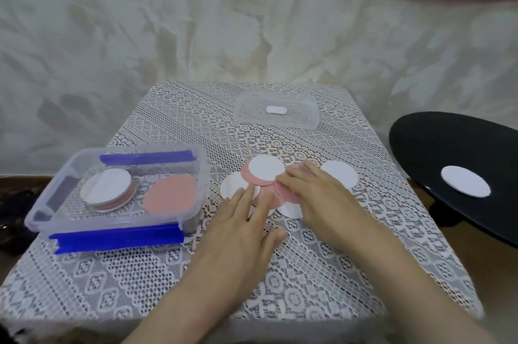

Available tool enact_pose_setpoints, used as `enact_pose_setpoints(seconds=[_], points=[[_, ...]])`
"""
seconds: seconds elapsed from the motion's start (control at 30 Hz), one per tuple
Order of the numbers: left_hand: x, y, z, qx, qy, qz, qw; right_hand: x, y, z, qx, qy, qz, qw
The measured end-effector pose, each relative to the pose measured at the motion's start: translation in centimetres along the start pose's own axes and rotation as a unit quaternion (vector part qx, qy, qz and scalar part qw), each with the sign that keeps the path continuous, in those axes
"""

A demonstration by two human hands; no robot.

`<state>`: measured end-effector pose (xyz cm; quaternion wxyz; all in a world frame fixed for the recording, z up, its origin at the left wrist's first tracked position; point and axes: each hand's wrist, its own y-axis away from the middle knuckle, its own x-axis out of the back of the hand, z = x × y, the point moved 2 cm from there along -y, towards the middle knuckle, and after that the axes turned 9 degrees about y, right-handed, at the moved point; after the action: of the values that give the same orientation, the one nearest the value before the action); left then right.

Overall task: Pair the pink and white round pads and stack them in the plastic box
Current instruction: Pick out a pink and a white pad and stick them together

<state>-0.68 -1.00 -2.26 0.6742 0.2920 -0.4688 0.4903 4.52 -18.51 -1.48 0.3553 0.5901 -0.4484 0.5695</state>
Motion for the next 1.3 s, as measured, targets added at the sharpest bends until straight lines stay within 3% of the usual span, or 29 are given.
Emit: enact_pose_setpoints(seconds=[0.33,0.57,0.7,0.87,0.97,1.13,1.3], points=[[0.0,1.2,0.1,-0.016,0.068,0.029,0.997,1.5,3.3,0.0,-0.024,-0.026,0.02,0.999],[-0.3,0.4,0.1,-0.039,0.038,0.06,0.997,0.9,2.3,1.2,-0.069,-0.016,-0.035,0.997],[-0.5,-0.2,-0.1,-0.059,0.028,0.079,0.995,1.8,1.5,1.4,-0.108,-0.094,-0.039,0.989],[-0.1,-0.3,-0.3,-0.061,0.052,0.065,0.995,2.4,1.4,1.8,-0.141,-0.139,0.021,0.98],[0.3,-0.2,-0.6,-0.055,0.078,0.055,0.994,1.9,1.8,2.5,-0.135,-0.229,0.017,0.964],[1.4,0.9,-0.3,-0.036,0.19,0.073,0.978,1.6,2.3,0.9,-0.059,-0.381,-0.033,0.922],[2.3,1.6,0.2,0.039,0.376,0.104,0.92,1.8,2.1,-1.1,-0.008,-0.441,-0.083,0.893]])
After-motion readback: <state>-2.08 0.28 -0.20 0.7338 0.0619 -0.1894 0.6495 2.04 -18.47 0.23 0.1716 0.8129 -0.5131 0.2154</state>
